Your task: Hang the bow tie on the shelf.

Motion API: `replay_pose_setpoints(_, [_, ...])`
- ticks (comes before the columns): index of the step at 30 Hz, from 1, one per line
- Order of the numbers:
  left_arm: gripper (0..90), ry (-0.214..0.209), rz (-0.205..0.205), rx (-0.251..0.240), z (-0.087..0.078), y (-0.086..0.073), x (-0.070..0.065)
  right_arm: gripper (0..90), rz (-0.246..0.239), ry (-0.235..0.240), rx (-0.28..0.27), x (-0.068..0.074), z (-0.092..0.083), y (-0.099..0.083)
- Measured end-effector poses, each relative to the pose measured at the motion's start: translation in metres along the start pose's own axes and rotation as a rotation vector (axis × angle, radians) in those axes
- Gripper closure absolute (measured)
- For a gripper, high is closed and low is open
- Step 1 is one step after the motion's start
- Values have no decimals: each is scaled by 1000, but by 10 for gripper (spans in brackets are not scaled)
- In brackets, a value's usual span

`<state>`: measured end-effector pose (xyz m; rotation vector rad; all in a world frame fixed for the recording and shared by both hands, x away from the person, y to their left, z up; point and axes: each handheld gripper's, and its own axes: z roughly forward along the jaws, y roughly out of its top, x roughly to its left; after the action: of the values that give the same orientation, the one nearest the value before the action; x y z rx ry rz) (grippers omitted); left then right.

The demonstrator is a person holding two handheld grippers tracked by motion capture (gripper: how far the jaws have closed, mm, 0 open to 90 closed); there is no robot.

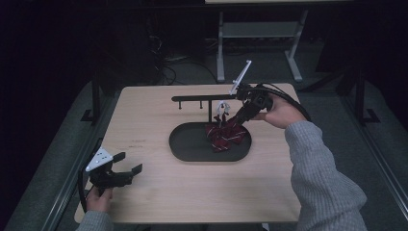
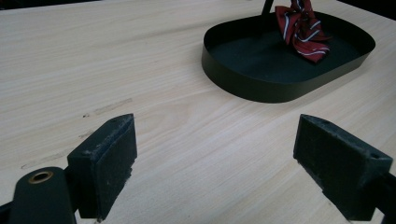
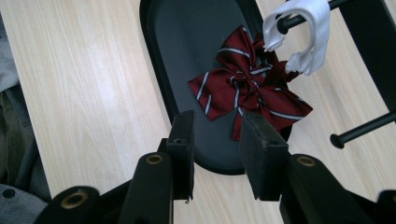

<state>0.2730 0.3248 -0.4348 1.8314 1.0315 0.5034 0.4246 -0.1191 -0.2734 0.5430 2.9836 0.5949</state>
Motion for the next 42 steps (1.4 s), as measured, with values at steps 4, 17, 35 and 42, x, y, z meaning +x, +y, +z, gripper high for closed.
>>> replay_pose_setpoints(4, [129, -1, 2, 0, 0, 0, 0, 636, 5, 9, -3, 2, 3, -6])
replay_pose_setpoints(17, [129, 2, -2, 2, 0, -1, 1, 617, 20, 26, 0, 5, 10, -22])
replay_pose_setpoints(35, [129, 2, -2, 3, 0, -1, 0, 580, 43, 50, -24, 12, 18, -39])
replay_pose_setpoints(42, [129, 0, 0, 4, 0, -1, 0, 569, 55, 53, -31, 14, 21, -47])
